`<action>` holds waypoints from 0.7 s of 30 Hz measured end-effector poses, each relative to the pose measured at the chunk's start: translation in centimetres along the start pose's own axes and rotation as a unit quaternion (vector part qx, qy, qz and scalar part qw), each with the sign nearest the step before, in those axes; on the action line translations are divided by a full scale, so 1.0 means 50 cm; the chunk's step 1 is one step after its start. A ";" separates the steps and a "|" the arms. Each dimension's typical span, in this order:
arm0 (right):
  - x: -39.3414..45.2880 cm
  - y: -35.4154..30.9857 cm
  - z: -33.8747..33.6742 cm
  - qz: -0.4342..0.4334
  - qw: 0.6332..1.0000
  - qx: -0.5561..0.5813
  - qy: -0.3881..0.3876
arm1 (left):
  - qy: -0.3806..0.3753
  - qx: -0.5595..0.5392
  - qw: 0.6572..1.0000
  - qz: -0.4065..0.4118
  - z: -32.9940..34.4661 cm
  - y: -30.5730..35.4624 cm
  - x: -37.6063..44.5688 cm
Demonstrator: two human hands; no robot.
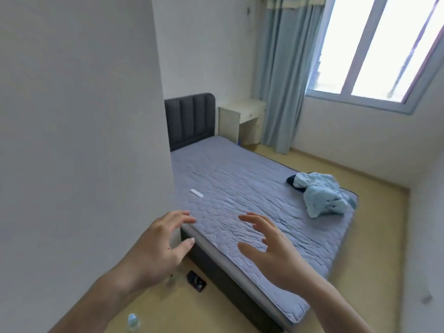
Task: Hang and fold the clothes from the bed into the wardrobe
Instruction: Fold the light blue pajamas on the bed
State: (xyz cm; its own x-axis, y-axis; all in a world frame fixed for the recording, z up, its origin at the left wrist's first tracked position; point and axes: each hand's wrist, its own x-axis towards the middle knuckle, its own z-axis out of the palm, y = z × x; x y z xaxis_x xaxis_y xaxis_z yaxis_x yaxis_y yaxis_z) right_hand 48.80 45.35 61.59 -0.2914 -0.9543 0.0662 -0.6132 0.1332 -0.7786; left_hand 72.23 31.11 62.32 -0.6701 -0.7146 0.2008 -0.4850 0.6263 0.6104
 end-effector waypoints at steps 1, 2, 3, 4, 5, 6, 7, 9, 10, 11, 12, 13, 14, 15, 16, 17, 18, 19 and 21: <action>0.013 0.031 -0.037 0.019 1.000 -0.007 0.013 | -0.014 -0.012 1.000 0.011 0.030 0.013 0.052; 0.026 0.062 -0.072 0.038 0.999 -0.010 0.025 | -0.028 -0.022 0.999 0.023 0.062 0.026 0.103; 0.038 0.094 -0.106 0.053 0.998 -0.012 0.038 | -0.042 -0.030 0.998 0.036 0.095 0.038 0.153; 0.048 0.124 -0.137 0.068 0.996 -0.012 0.054 | -0.057 -0.034 0.997 0.050 0.128 0.051 0.203; 0.055 0.154 -0.167 0.082 0.994 -0.011 0.071 | -0.074 -0.035 0.995 0.065 0.163 0.065 0.251; 0.059 0.183 -0.195 0.095 0.992 -0.011 0.086 | -0.091 -0.034 0.992 0.080 0.198 0.082 0.297; 0.060 0.211 -0.223 0.108 0.989 -0.009 0.101 | -0.111 -0.033 0.989 0.094 0.232 0.101 0.339; 0.053 0.266 -0.277 0.133 0.983 -0.005 0.129 | -0.158 -0.035 0.980 0.119 0.298 0.146 0.411; 0.048 0.292 -0.302 0.143 0.979 -0.004 0.142 | -0.178 -0.036 0.974 0.132 0.329 0.169 0.442; 0.044 0.318 -0.327 0.153 0.976 -0.005 0.156 | -0.195 -0.034 0.970 0.144 0.360 0.194 0.472; 0.040 0.344 -0.353 0.162 0.972 -0.004 0.171 | -0.208 -0.031 0.965 0.154 0.390 0.218 0.502; 0.038 0.371 -0.380 0.171 0.967 -0.003 0.187 | -0.220 -0.028 0.962 0.162 0.420 0.243 0.530; 0.037 0.399 -0.407 0.179 0.963 -0.002 0.201 | -0.228 -0.023 0.959 0.169 0.449 0.268 0.558; 0.038 0.427 -0.435 0.187 0.960 -0.003 0.209 | -0.234 -0.018 0.956 0.175 0.478 0.292 0.585; 0.041 0.455 -0.462 0.193 0.958 -0.005 0.212 | -0.237 -0.014 0.955 0.180 0.506 0.316 0.611; 0.046 0.486 -0.491 0.196 0.957 -0.005 0.212 | -0.237 -0.011 0.954 0.185 0.534 0.340 0.636; 0.052 0.517 -0.519 0.197 0.957 -0.004 0.212 | -0.237 -0.009 0.953 0.187 0.561 0.364 0.660; 0.061 0.549 -0.549 0.197 0.957 -0.001 0.213 | -0.237 -0.008 0.953 0.187 0.589 0.385 0.683; 0.082 0.614 -0.606 0.196 0.958 0.007 0.208 | -0.233 -0.009 0.956 0.180 0.644 0.423 0.729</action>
State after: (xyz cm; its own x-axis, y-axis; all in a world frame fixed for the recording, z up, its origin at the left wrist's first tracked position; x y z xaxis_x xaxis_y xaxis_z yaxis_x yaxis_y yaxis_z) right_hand 6.51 53.65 56.86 -0.7672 -0.6413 0.0075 -0.3868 0.4533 -0.8031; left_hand 19.46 28.36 57.90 -0.9712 -0.2349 0.0388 -0.1695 0.7968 0.5800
